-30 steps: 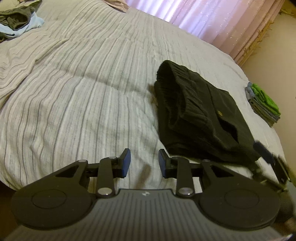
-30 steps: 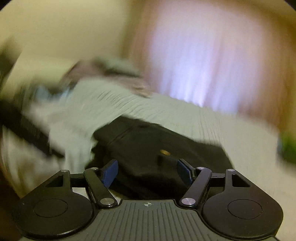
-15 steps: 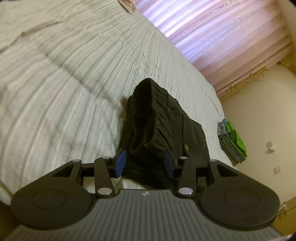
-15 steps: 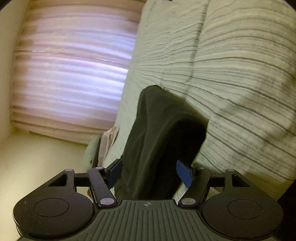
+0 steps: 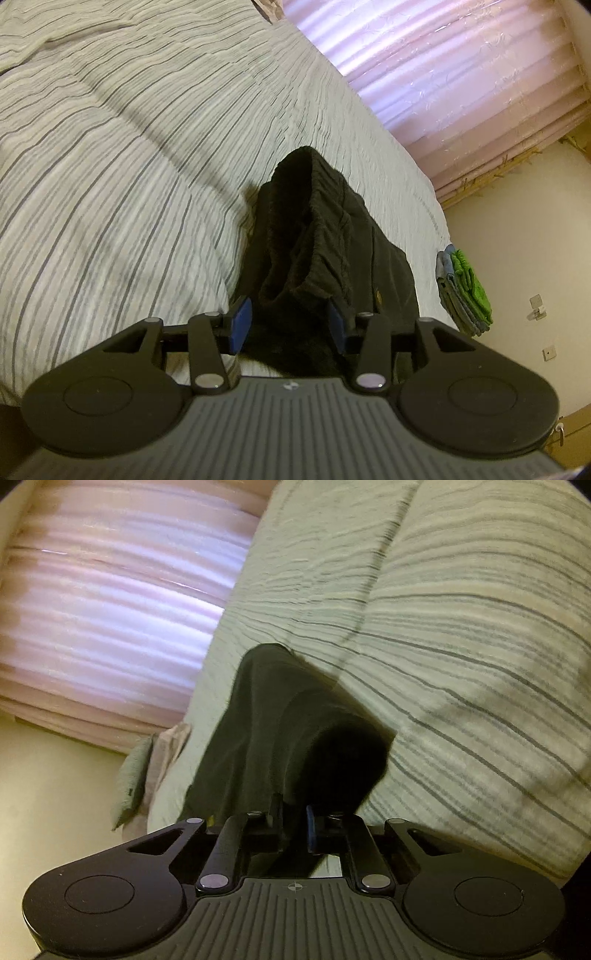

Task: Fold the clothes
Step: 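Press and square the folded bundle with both tools, then release the bundle and raise both tools away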

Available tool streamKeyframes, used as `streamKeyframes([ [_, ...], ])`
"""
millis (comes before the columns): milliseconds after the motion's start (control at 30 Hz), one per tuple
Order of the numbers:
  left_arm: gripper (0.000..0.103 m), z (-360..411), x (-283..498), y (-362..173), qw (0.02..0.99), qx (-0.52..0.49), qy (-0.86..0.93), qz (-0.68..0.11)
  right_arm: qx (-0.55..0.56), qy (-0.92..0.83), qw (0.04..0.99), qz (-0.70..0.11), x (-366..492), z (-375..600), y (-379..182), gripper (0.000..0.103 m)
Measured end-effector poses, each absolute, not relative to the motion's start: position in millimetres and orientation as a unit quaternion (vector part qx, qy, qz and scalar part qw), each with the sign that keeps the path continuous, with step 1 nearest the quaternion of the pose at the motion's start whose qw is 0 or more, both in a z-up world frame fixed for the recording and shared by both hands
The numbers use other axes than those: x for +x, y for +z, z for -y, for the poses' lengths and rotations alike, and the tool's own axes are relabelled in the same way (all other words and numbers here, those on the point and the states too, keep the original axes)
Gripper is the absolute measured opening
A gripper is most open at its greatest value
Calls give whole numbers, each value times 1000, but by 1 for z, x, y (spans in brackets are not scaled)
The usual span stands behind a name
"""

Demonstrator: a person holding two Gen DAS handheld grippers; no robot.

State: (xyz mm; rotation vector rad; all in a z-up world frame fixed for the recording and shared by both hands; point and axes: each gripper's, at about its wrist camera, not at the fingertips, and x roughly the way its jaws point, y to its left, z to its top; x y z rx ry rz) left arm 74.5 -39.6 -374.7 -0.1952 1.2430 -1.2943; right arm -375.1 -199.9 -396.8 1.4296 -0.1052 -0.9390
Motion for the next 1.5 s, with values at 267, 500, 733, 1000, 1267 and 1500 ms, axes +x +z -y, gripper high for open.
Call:
streamKeyframes([
  [267, 36, 23, 73, -374, 621, -75, -562, -541, 608, -425, 671, 14, -370, 193, -377, 47],
  [500, 36, 8, 62, -357, 666, -8, -552, -502, 599, -441, 669, 8, -369, 174, -367, 68],
  [733, 36, -2, 38, -346, 712, 128, -532, -440, 580, -456, 676, 2, -375, 145, -355, 68],
  [1000, 36, -29, 29, -333, 720, 159, -544, -401, 549, -474, 689, -8, -382, 110, -339, 68],
  [1267, 36, -61, 27, -316, 727, 156, -558, -369, 526, -468, 710, 9, -380, 78, -318, 68],
  [1500, 36, -76, 25, -313, 724, 150, -568, -362, 514, -462, 723, 17, -375, 61, -310, 68],
])
